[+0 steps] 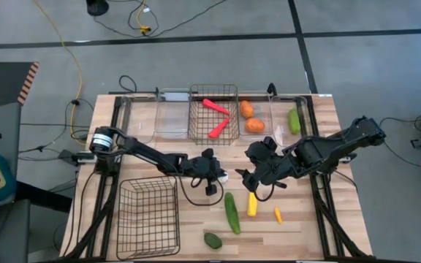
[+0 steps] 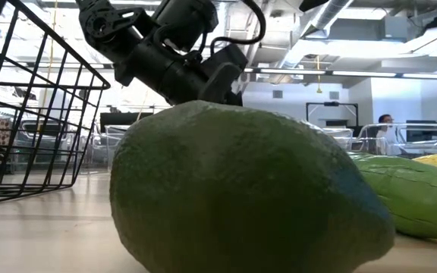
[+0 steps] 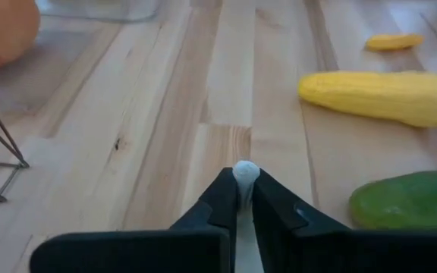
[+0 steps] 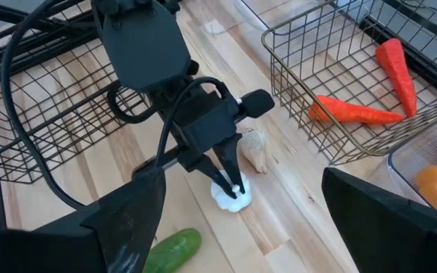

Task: Sort produce into baskets
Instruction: Put the bottom white garlic into the middle left transparent bin

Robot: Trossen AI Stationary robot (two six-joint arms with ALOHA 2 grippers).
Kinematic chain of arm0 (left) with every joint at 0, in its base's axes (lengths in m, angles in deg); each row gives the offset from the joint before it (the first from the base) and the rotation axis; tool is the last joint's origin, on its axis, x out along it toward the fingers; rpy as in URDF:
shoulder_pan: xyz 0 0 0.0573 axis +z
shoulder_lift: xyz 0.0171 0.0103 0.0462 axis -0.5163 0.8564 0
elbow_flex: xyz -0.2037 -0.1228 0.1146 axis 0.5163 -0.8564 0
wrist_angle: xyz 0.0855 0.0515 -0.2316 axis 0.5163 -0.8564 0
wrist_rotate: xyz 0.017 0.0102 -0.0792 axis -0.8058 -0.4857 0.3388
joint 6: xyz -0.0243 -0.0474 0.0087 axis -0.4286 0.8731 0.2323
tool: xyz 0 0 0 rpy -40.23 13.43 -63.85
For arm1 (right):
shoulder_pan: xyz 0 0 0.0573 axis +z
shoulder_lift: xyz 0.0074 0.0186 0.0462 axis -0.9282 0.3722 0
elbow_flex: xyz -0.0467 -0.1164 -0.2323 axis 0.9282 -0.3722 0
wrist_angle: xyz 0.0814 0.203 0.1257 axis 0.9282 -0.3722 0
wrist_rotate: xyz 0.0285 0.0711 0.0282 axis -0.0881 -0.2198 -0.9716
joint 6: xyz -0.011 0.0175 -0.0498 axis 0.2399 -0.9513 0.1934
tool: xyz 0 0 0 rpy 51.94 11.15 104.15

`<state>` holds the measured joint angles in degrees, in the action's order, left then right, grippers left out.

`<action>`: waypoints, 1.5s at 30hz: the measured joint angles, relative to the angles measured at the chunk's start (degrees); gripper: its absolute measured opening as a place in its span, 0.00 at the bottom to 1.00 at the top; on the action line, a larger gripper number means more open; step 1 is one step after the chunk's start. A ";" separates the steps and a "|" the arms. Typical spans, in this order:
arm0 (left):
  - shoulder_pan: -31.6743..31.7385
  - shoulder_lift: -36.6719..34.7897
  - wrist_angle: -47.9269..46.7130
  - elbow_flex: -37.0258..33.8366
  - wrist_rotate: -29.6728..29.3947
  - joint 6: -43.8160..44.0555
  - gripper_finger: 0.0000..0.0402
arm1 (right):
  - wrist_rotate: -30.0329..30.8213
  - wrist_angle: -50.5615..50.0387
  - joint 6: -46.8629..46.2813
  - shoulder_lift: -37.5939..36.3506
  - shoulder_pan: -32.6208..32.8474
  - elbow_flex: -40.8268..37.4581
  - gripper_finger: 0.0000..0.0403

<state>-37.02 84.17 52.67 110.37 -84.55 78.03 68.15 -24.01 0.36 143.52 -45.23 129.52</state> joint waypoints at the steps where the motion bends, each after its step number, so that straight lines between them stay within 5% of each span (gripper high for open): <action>1: 0.00 -0.44 -0.04 0.00 0.02 0.01 0.02 | 0.02 0.00 0.00 0.00 0.00 0.00 0.95; 12: 0.21 -10.21 -7.01 0.00 0.96 -0.27 0.01 | 0.04 0.04 -0.02 0.01 0.00 0.00 0.95; 22: 3.77 -26.82 -22.19 0.00 0.51 -4.46 0.01 | 0.13 1.64 -0.11 0.56 -0.02 -0.02 0.95; 33: 14.76 -41.76 -38.63 0.00 -4.65 -9.17 0.01 | -0.12 5.30 -0.07 10.26 0.02 -0.02 0.95; 45: 30.19 -42.77 -51.05 0.00 -5.01 -9.19 0.02 | -1.32 10.07 0.03 24.12 -2.25 -0.02 0.95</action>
<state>-6.83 41.40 1.62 110.37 -89.55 68.83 66.83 -13.94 0.39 167.64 -47.48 129.50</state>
